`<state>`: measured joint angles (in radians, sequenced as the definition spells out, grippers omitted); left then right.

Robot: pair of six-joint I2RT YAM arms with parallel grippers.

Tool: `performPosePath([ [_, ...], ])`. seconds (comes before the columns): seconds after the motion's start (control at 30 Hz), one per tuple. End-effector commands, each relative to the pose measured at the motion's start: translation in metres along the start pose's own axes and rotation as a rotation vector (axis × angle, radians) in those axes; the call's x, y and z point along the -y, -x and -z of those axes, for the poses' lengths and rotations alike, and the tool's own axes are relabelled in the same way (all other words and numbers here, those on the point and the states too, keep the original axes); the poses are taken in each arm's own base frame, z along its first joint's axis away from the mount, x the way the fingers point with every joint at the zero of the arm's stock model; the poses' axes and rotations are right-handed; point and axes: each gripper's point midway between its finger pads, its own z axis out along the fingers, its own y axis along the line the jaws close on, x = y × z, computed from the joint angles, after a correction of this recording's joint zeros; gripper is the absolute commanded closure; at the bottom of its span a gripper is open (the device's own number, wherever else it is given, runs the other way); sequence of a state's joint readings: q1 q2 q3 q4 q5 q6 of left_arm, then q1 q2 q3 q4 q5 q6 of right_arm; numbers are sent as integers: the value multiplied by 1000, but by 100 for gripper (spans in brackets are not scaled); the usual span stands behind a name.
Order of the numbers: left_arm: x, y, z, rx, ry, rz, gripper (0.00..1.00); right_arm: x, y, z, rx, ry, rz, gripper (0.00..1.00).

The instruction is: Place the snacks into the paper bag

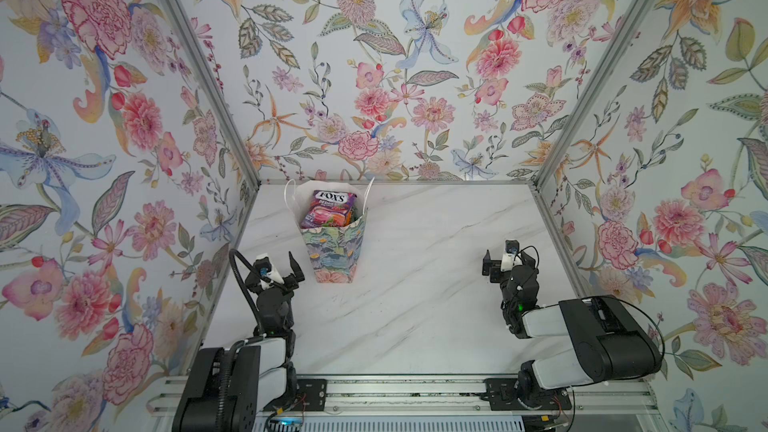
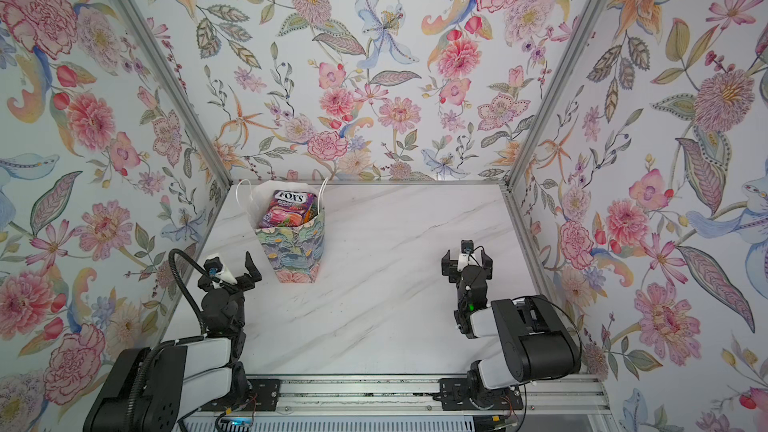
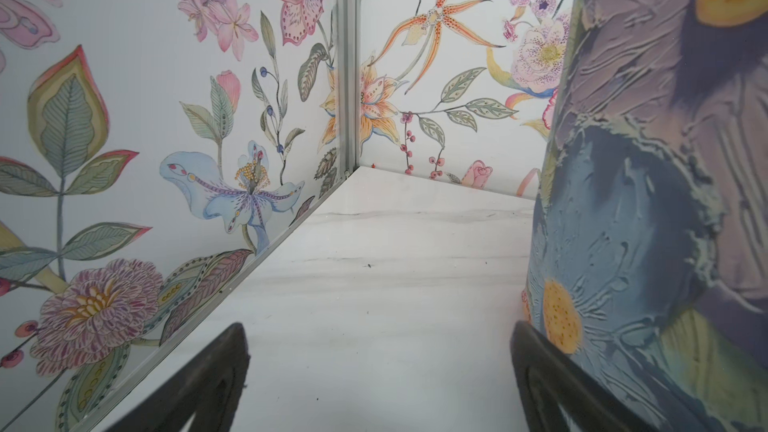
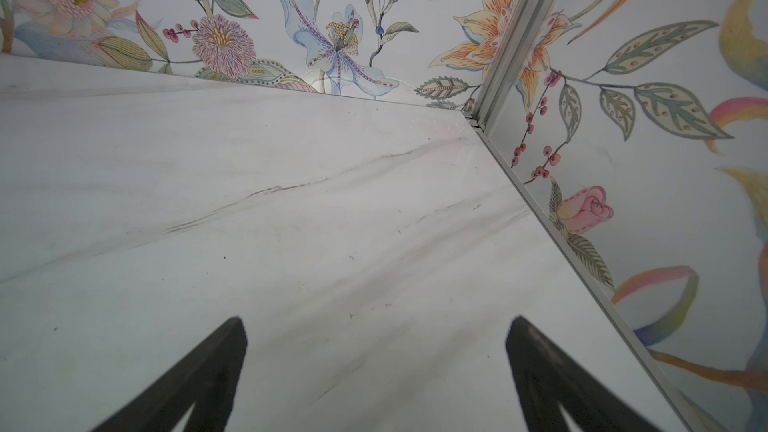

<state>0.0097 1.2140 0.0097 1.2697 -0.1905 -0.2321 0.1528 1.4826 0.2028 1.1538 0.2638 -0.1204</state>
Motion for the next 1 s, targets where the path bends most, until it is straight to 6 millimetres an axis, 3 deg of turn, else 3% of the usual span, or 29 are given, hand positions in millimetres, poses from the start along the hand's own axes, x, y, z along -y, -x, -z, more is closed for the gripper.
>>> performPosePath([
  [0.0,11,17,-3,68,-34,-60,1,-5,18,-2,63,68,-14,1],
  [0.17,11,19,-9,99,-15,-127,1,-11,12,-5,99,147,-31,1],
  [0.27,14,13,-12,109,-28,-123,1,-14,6,-11,36,173,-31,1],
  [0.43,11,-3,-17,63,1,-121,1,-7,7,-12,43,130,-44,1],
  [0.73,6,-2,-21,65,41,-115,1,7,4,-19,8,35,-73,1],
  [0.97,7,-4,-24,51,65,-132,1,4,4,-21,1,63,-78,1],
])
